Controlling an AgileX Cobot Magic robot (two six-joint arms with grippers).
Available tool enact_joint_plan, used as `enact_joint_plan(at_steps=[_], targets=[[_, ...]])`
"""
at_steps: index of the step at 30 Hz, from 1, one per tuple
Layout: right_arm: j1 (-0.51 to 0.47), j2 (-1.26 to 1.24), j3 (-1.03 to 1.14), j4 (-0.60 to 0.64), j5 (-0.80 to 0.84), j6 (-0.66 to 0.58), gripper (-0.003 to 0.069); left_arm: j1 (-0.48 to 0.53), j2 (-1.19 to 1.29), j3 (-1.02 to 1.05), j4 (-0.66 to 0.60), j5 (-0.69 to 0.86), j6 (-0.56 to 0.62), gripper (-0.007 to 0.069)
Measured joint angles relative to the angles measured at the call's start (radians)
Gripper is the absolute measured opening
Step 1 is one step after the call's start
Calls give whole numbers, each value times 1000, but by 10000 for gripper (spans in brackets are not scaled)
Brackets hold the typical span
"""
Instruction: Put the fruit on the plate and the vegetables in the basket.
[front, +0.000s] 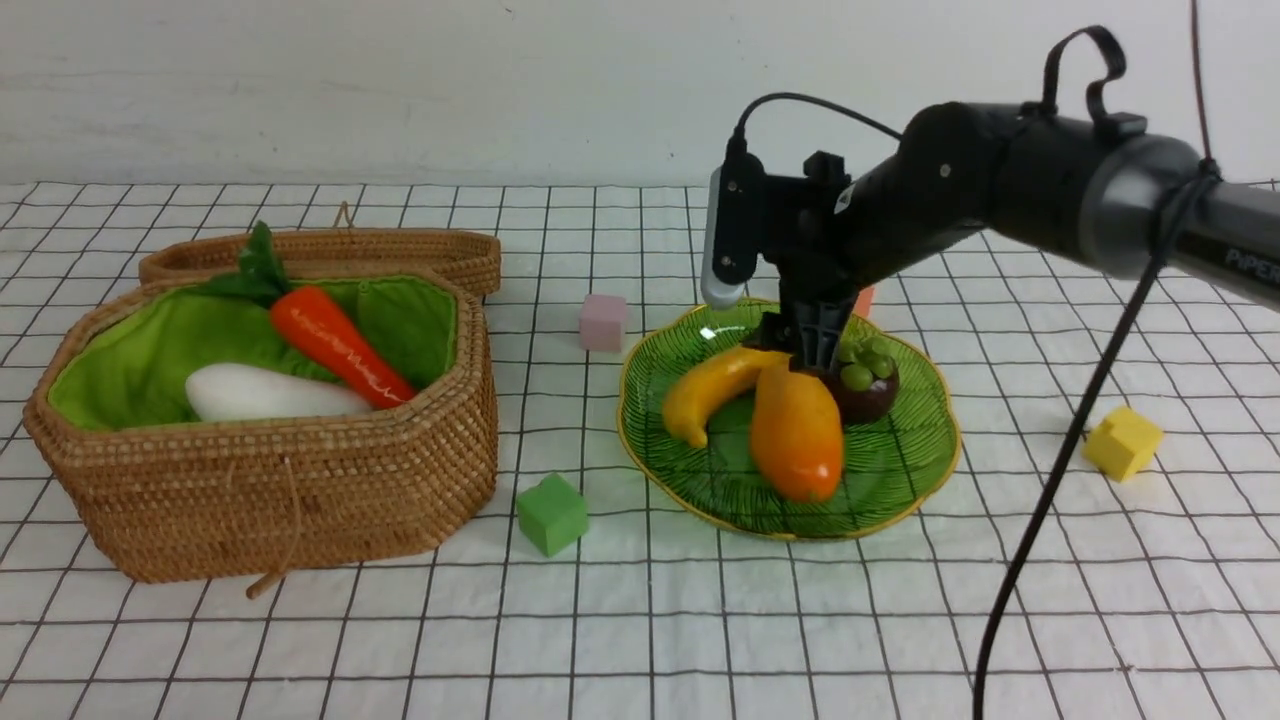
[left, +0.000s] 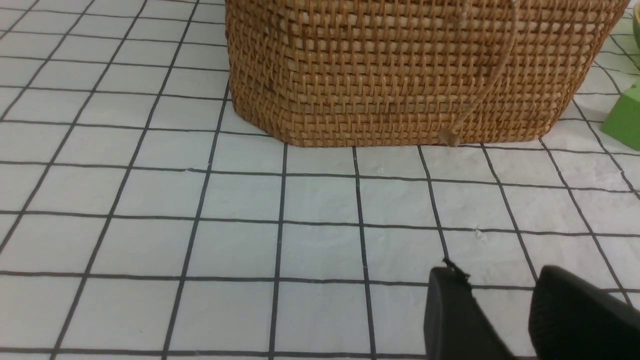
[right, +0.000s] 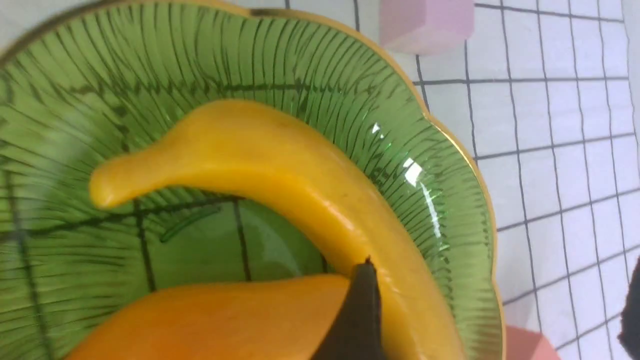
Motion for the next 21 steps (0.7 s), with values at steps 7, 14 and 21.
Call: enact_joint_plan(at_steps=[7,14,21], targets=[[0,-284,-4,-35,443,385,366,0,0,0,0,0,0,239],[-86,-500,25,-115,643,865,-4,0,0,0,0,0,0,239],[-140,-766,241,-94,652,1096,-8,0,0,0,0,0,0,239]])
